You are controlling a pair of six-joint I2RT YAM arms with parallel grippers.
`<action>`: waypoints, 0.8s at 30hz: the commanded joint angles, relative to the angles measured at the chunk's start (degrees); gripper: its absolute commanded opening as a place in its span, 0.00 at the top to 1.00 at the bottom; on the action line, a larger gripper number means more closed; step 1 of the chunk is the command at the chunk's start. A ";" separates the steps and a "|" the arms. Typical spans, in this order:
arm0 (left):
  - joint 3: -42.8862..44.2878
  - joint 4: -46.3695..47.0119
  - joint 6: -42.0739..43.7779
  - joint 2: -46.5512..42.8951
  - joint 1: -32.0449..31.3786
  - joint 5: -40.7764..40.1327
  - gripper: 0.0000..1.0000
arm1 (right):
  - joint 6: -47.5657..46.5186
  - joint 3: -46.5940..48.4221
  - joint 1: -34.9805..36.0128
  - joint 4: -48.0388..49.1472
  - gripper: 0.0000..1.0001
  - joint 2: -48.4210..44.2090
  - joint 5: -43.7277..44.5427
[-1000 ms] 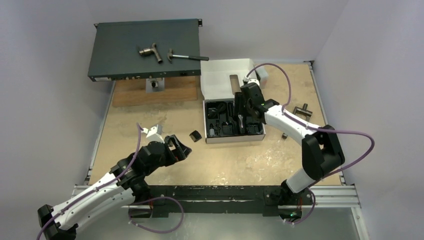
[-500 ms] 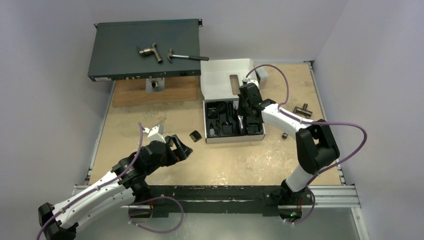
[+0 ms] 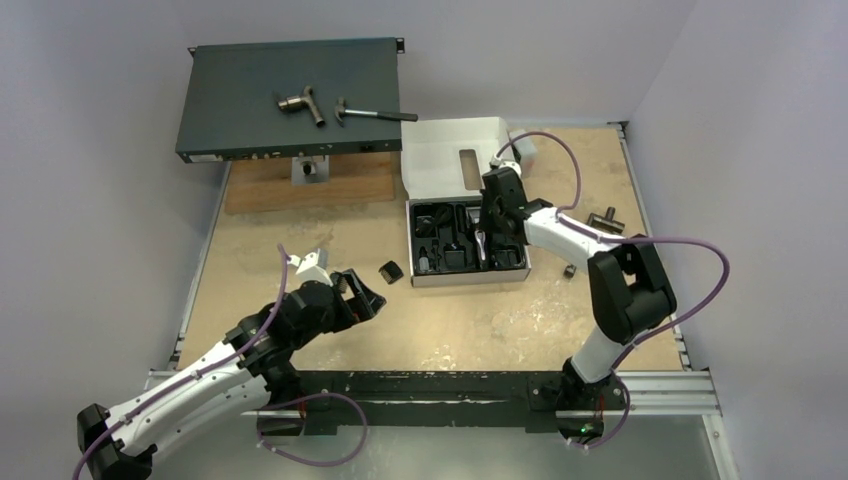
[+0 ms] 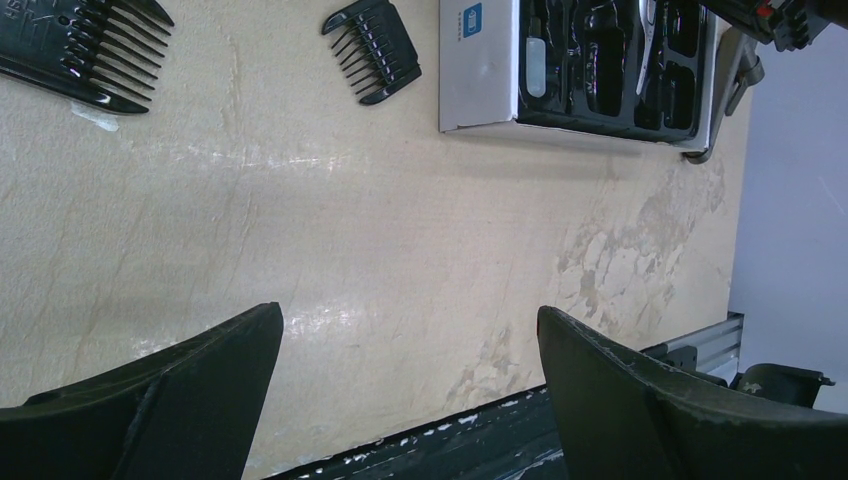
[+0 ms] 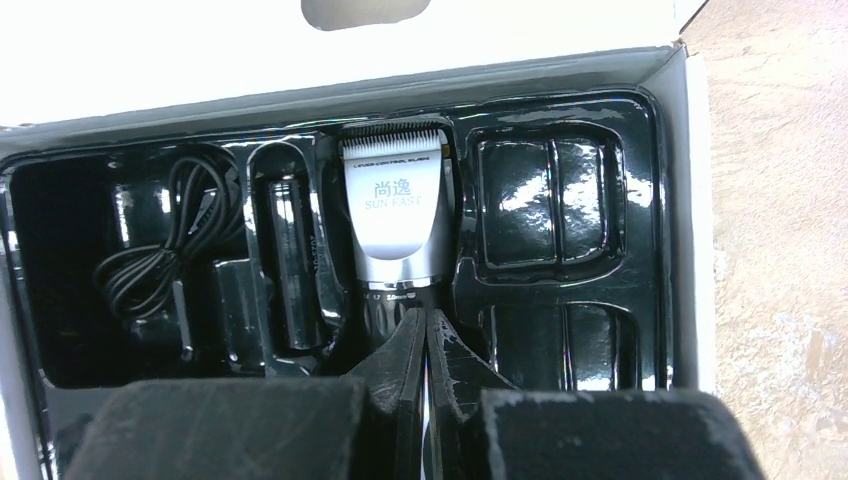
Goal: Sort the hair-cutting tools
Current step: Place the electric hair clipper in the storage box, then pick up the haircut tool at the center of the board.
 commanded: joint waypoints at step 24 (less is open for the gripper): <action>7.14 -7.46 1.22 3.90 0.33 -10.69 0.00 | 8.76 -23.33 0.21 0.81 0.52 -38.90 2.77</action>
